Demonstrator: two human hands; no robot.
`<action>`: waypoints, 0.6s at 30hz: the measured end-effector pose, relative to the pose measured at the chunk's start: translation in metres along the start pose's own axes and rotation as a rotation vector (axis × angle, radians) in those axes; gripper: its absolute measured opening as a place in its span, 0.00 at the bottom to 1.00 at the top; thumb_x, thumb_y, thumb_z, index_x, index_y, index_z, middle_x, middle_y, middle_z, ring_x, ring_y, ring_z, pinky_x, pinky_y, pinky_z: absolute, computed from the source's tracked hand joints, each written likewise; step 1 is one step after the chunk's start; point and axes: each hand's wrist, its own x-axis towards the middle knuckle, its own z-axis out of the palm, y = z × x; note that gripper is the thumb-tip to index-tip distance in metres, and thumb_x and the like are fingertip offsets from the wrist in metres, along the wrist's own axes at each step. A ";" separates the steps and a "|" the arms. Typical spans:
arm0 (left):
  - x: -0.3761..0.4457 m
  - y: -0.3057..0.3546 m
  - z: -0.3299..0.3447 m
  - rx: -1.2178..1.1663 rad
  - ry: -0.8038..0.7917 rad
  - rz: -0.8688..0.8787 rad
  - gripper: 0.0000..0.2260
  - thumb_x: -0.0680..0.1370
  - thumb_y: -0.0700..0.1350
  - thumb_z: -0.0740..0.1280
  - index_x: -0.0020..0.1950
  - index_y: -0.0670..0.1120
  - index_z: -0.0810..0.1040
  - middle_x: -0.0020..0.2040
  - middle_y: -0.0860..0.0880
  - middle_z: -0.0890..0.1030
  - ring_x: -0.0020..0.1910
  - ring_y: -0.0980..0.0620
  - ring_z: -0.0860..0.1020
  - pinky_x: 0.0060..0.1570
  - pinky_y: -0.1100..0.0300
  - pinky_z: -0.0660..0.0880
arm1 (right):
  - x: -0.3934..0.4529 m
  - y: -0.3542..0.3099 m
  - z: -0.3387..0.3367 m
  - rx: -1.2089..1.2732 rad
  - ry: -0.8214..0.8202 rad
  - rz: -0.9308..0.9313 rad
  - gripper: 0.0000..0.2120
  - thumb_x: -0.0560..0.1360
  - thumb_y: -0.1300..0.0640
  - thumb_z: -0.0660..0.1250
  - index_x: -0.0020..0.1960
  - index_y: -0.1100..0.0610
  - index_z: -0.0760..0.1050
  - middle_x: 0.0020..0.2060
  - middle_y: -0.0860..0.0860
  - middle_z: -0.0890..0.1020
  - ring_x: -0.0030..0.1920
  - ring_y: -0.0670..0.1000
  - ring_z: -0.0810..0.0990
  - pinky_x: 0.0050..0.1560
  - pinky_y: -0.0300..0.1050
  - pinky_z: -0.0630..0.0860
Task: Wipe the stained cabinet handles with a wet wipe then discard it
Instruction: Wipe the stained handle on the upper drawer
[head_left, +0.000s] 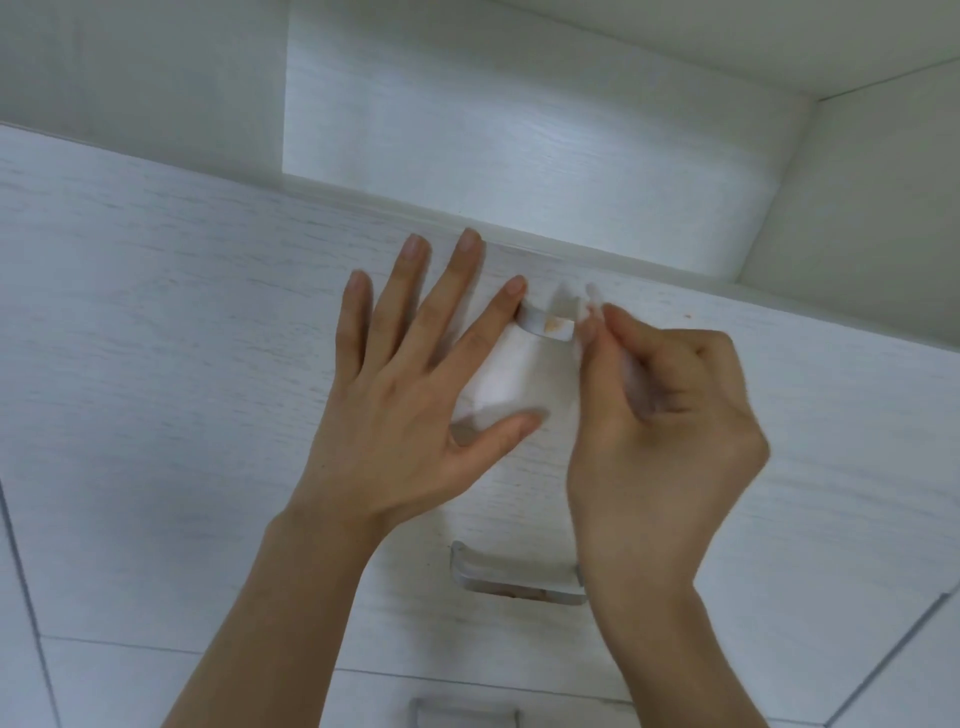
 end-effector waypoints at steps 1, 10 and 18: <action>0.000 0.000 0.000 0.000 0.003 0.001 0.32 0.78 0.66 0.54 0.77 0.49 0.60 0.78 0.43 0.54 0.77 0.41 0.48 0.73 0.43 0.40 | -0.001 -0.001 0.001 -0.002 -0.020 -0.022 0.06 0.72 0.65 0.71 0.49 0.61 0.82 0.37 0.52 0.77 0.39 0.42 0.75 0.43 0.22 0.69; -0.003 -0.005 0.000 0.013 0.032 -0.024 0.34 0.77 0.66 0.55 0.77 0.47 0.60 0.77 0.41 0.54 0.77 0.42 0.48 0.73 0.42 0.41 | -0.003 0.004 -0.006 0.085 0.050 0.121 0.07 0.73 0.60 0.71 0.51 0.57 0.82 0.38 0.51 0.78 0.39 0.38 0.77 0.43 0.25 0.70; -0.005 -0.009 0.002 0.002 0.053 -0.058 0.34 0.77 0.67 0.54 0.77 0.48 0.59 0.77 0.40 0.53 0.76 0.43 0.46 0.73 0.42 0.41 | -0.006 0.000 0.004 0.046 0.019 0.020 0.07 0.72 0.63 0.71 0.49 0.60 0.82 0.37 0.50 0.78 0.39 0.38 0.76 0.43 0.23 0.70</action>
